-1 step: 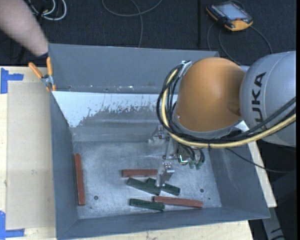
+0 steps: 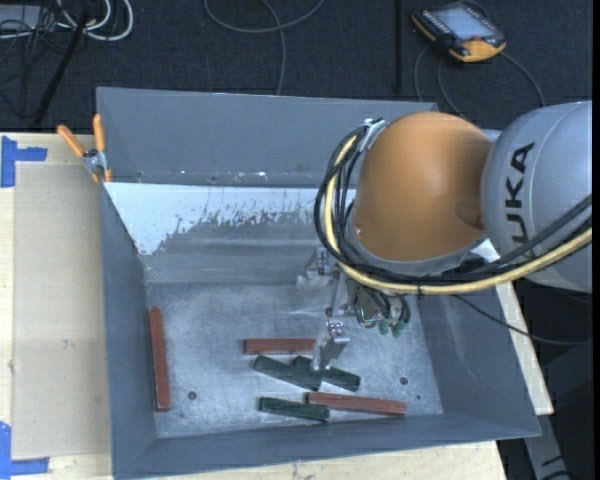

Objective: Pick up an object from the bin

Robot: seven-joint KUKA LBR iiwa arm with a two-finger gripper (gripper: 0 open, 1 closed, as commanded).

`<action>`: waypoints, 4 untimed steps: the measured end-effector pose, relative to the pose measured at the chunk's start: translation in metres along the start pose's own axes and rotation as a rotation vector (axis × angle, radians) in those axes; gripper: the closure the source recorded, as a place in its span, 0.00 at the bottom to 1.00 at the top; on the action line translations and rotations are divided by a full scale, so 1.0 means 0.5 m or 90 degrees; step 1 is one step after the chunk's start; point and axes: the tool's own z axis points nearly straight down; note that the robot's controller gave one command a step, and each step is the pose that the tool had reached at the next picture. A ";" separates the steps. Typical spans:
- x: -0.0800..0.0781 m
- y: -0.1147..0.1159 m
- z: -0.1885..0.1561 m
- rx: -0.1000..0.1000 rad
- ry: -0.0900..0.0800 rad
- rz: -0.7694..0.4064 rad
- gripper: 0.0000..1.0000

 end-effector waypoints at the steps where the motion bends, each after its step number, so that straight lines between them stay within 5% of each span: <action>1: -0.005 0.009 0.081 0.000 -0.004 -0.039 0.00; 2: -0.009 0.005 0.203 0.000 -0.003 -0.104 0.00; 3: -0.182 -0.086 0.337 -0.001 -0.012 -0.199 1.00; 4: -0.182 -0.086 0.337 -0.001 -0.012 -0.199 1.00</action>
Offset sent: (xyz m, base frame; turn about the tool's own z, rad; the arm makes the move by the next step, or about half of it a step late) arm 0.0060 -0.0023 -0.1468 -0.2269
